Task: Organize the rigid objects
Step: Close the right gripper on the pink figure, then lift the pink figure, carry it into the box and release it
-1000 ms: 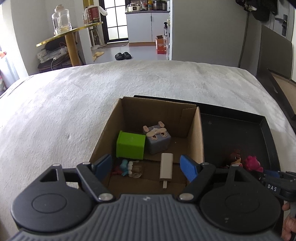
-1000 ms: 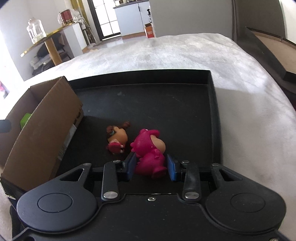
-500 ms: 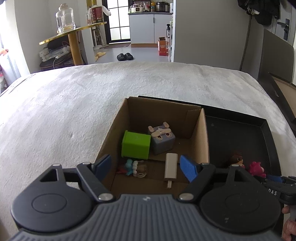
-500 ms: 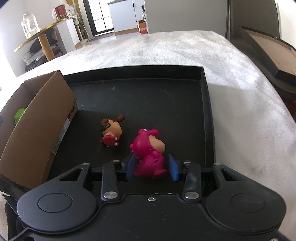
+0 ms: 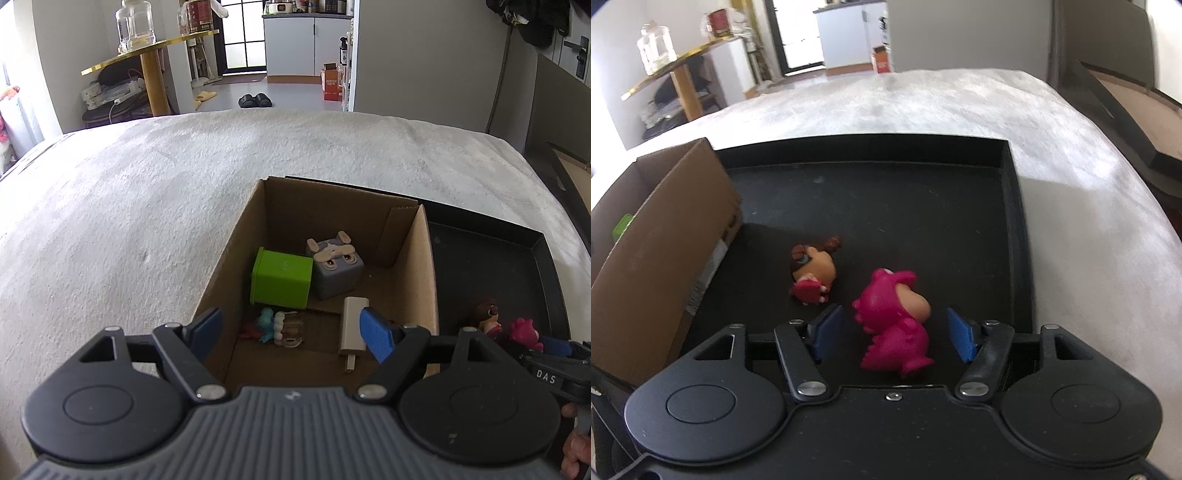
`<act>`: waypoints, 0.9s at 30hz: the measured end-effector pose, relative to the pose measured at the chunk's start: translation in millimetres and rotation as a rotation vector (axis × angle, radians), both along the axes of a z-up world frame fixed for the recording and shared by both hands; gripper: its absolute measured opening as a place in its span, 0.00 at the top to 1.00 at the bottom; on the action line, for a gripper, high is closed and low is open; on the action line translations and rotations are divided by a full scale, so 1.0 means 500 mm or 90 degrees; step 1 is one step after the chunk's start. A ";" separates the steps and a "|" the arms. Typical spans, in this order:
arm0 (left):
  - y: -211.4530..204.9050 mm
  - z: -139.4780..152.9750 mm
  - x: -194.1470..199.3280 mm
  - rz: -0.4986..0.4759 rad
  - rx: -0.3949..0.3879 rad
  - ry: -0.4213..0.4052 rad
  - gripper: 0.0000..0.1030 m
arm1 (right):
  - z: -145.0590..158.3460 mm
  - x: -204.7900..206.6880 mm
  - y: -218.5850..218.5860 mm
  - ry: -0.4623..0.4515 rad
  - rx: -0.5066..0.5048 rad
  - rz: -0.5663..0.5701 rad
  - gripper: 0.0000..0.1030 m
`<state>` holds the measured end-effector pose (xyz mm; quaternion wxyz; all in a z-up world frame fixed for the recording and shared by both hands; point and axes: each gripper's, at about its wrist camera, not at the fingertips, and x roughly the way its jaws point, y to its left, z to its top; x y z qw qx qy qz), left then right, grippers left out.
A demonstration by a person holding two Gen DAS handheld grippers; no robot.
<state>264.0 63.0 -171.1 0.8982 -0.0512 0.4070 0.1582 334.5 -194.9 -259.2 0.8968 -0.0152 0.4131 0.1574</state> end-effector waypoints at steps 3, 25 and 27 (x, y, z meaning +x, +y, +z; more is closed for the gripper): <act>-0.002 0.007 -0.003 -0.003 0.004 -0.007 0.22 | 0.001 -0.003 0.004 -0.001 -0.008 0.009 0.58; 0.054 0.062 -0.047 0.012 -0.052 -0.074 0.22 | 0.140 -0.039 0.037 -0.077 -0.002 0.018 0.58; 0.064 0.067 -0.054 0.014 -0.052 -0.083 0.22 | 0.152 -0.044 0.048 -0.086 -0.010 0.022 0.58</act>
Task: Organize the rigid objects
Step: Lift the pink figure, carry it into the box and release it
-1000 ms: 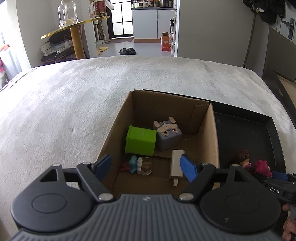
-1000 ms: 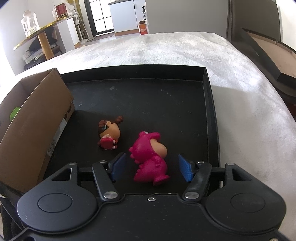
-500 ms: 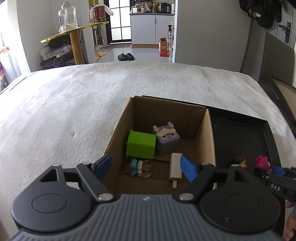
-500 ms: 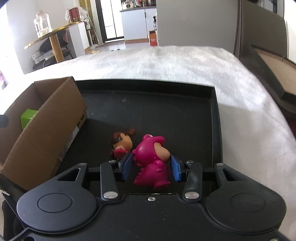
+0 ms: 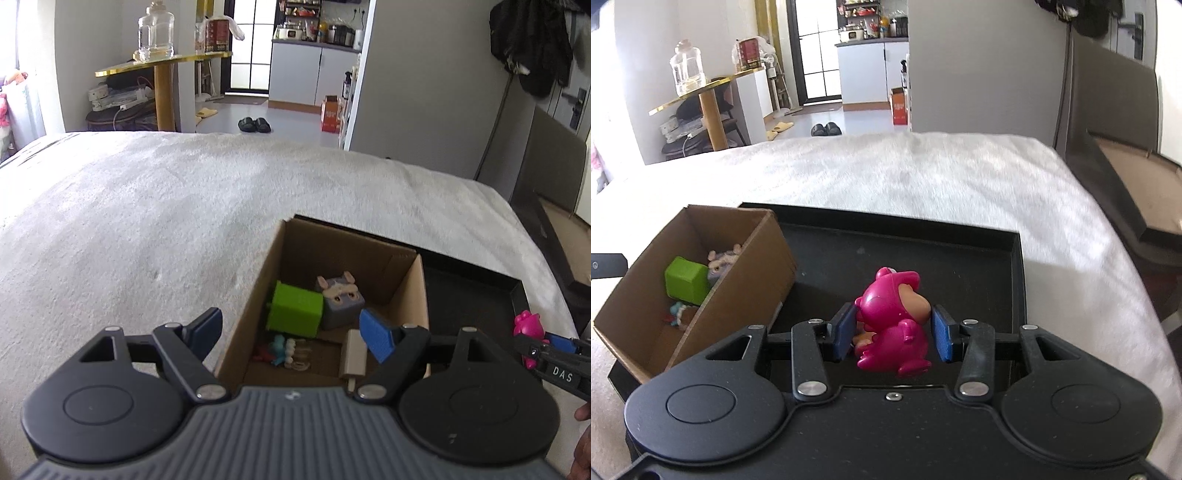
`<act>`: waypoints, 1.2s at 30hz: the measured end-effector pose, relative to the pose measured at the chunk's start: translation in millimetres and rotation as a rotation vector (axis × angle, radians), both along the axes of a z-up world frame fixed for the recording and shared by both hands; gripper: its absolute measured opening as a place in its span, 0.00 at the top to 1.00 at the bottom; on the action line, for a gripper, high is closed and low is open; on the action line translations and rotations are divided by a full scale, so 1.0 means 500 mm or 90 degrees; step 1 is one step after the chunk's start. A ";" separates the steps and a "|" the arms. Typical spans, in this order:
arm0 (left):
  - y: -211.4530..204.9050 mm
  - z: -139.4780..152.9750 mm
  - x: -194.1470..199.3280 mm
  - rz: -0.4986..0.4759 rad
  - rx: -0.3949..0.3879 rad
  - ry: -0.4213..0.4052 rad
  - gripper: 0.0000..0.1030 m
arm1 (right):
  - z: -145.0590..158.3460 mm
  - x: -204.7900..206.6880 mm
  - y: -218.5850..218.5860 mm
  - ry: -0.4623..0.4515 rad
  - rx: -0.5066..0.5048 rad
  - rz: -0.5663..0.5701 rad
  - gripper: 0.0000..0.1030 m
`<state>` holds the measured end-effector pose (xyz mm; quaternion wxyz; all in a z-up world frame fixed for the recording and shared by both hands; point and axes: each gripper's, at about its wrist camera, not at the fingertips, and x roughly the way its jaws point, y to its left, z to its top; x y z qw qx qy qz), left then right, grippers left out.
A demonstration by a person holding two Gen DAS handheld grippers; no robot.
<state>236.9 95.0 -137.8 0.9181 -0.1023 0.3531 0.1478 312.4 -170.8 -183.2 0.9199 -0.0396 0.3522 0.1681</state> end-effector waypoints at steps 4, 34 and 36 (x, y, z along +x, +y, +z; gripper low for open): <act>0.026 0.002 -0.013 0.008 -0.008 -0.008 0.22 | 0.023 -0.011 0.026 -0.016 -0.020 0.007 0.58; 0.167 -0.105 -0.048 -0.021 -0.156 -0.019 0.46 | 0.052 -0.039 0.285 -0.056 -0.115 0.036 0.58; 0.168 -0.114 -0.044 -0.028 -0.176 -0.012 0.66 | 0.051 -0.038 0.299 -0.059 -0.125 0.040 0.58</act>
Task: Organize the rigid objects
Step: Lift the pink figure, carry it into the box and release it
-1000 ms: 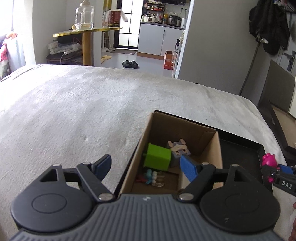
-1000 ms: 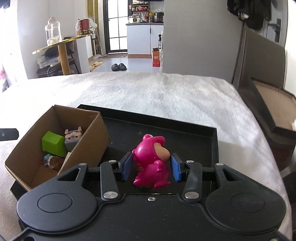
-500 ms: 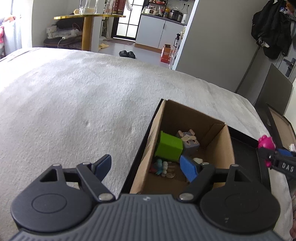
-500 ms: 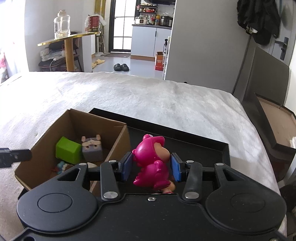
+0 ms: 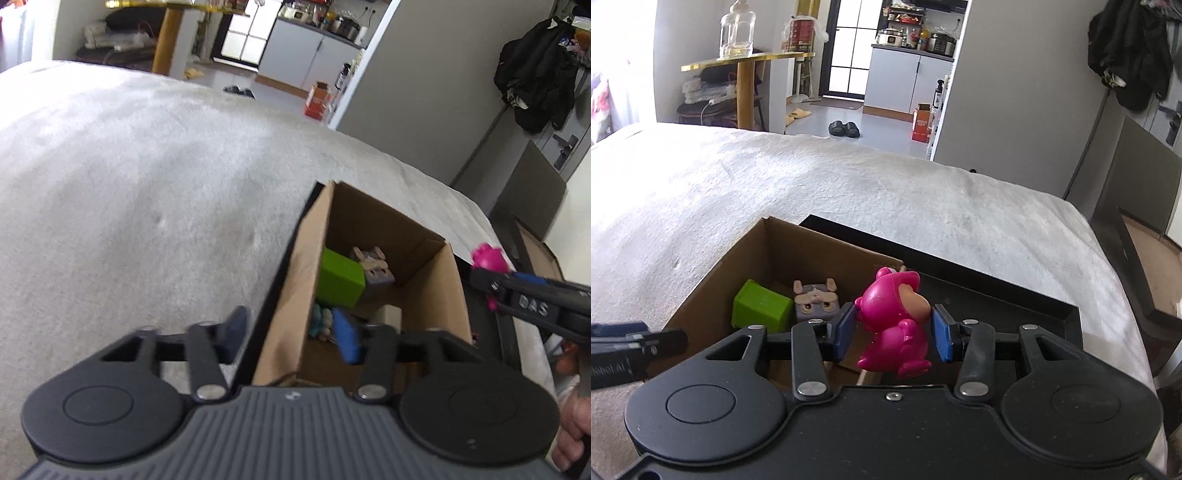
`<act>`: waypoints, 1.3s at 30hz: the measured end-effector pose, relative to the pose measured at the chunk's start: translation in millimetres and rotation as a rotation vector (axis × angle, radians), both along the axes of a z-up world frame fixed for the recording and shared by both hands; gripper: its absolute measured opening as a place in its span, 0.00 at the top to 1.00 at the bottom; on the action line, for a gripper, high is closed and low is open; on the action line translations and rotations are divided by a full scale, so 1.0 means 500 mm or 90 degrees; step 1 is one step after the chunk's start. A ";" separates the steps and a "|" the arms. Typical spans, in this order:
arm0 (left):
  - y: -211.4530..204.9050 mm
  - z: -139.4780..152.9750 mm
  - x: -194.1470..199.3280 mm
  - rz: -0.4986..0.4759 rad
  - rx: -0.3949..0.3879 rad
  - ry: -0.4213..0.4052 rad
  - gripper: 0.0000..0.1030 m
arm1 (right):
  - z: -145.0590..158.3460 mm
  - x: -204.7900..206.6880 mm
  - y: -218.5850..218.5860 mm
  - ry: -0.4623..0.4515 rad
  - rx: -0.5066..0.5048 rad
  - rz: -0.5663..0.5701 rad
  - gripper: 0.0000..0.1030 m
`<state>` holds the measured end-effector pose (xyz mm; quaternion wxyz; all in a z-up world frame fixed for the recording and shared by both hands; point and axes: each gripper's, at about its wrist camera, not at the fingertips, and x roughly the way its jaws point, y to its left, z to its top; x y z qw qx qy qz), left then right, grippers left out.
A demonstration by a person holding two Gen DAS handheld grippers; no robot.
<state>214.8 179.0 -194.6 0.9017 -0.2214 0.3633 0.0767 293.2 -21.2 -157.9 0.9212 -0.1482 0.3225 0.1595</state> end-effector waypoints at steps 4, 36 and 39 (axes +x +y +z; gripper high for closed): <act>0.000 -0.005 0.000 -0.003 -0.024 0.000 0.74 | -0.002 0.002 0.028 -0.002 -0.012 0.004 0.58; -0.012 0.005 -0.005 0.005 -0.002 0.002 0.86 | 0.009 -0.047 -0.001 -0.004 -0.030 0.032 0.41; -0.017 0.011 -0.006 0.004 0.007 0.003 0.86 | 0.010 -0.051 -0.018 0.002 -0.025 0.024 0.41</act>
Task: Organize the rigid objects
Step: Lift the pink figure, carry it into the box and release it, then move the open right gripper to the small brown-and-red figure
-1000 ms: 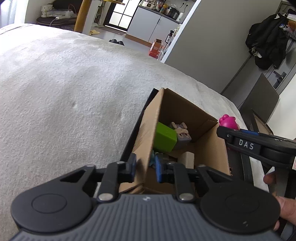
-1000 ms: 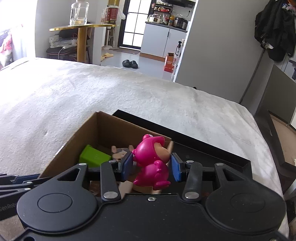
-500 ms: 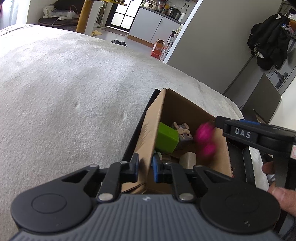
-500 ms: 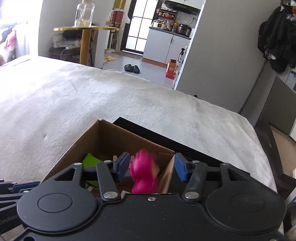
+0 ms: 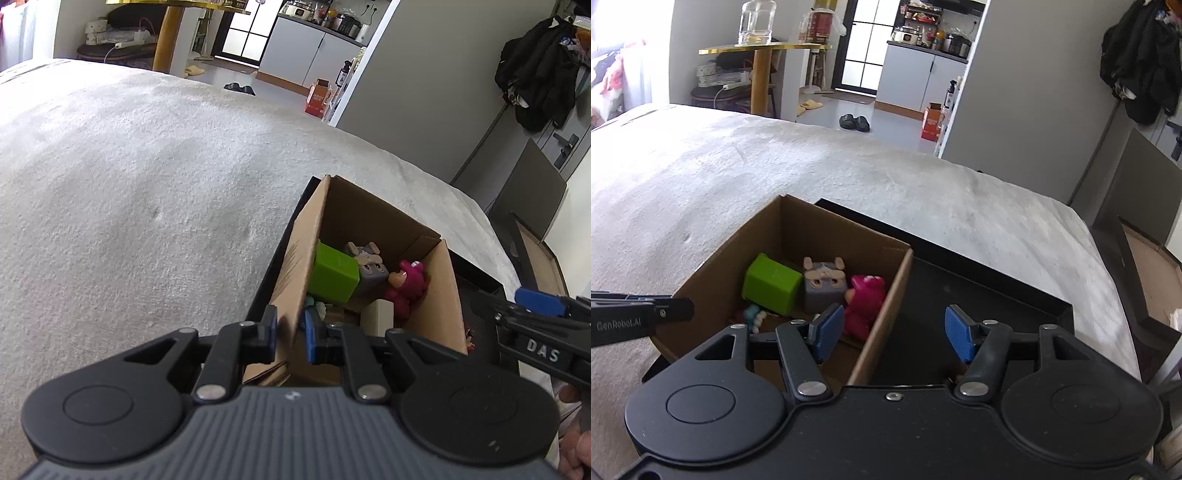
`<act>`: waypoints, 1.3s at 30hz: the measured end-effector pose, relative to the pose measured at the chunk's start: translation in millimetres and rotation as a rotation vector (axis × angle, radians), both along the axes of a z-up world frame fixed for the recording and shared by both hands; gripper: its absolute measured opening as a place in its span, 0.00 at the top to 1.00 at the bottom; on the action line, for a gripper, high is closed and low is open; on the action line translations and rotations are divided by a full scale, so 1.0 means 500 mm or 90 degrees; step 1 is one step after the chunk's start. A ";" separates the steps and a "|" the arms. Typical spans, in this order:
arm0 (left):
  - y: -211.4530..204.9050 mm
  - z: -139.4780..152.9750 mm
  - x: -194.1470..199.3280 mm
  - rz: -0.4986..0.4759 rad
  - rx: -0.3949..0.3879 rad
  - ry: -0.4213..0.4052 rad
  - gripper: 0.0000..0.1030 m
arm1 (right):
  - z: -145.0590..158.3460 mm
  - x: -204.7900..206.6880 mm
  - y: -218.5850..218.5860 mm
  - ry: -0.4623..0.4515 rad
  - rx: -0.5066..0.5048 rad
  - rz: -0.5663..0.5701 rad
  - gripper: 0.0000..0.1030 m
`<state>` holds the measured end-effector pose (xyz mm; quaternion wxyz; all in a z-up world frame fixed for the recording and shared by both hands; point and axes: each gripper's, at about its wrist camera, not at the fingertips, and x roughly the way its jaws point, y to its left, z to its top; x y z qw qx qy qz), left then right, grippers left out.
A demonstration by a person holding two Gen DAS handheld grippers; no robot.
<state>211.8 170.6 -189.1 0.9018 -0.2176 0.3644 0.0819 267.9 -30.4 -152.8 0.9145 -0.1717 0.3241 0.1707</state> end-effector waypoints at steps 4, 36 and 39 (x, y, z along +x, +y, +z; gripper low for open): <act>-0.006 0.016 0.000 0.006 0.012 -0.001 0.86 | 0.012 -0.002 -0.023 0.002 0.012 -0.003 0.40; -0.133 0.087 0.024 -0.038 0.146 -0.010 0.49 | -0.015 0.025 -0.211 -0.025 0.118 0.028 0.16; -0.158 0.087 0.033 -0.051 0.163 -0.008 0.49 | -0.029 0.038 -0.236 -0.017 0.138 0.020 0.17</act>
